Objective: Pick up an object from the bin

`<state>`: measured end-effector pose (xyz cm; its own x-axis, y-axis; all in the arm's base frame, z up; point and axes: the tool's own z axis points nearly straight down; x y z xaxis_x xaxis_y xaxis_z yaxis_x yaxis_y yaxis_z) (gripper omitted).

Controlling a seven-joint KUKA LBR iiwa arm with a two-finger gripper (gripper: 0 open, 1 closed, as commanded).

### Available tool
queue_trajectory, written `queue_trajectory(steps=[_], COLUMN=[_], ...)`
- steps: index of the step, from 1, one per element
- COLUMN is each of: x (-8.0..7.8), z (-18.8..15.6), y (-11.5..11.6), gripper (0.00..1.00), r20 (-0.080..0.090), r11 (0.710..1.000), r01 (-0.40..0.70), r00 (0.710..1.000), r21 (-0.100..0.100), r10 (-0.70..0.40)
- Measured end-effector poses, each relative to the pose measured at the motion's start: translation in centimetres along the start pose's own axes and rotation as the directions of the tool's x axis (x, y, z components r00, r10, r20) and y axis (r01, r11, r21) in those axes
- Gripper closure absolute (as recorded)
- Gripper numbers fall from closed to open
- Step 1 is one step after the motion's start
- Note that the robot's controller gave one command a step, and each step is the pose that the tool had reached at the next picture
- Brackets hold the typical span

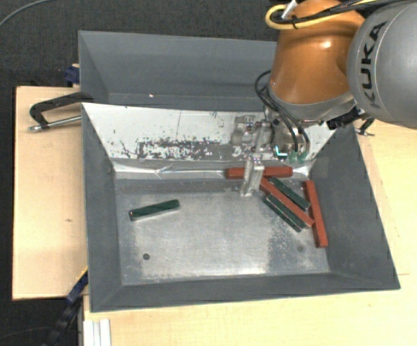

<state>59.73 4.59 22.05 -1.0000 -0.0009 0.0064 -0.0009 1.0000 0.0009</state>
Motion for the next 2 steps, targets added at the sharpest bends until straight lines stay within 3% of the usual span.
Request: queue_trajectory(steps=[1, 2], x=[-0.1, 1.9], z=[10.1, 15.3], y=[7.9, 15.6], gripper=[0.00, 0.00], r20=[-0.001, 0.000], r11=[0.986, 0.998], r01=[-0.165, -0.066], r00=[0.986, 0.998], r21=[-0.002, -0.002], r10=[0.165, 0.066])
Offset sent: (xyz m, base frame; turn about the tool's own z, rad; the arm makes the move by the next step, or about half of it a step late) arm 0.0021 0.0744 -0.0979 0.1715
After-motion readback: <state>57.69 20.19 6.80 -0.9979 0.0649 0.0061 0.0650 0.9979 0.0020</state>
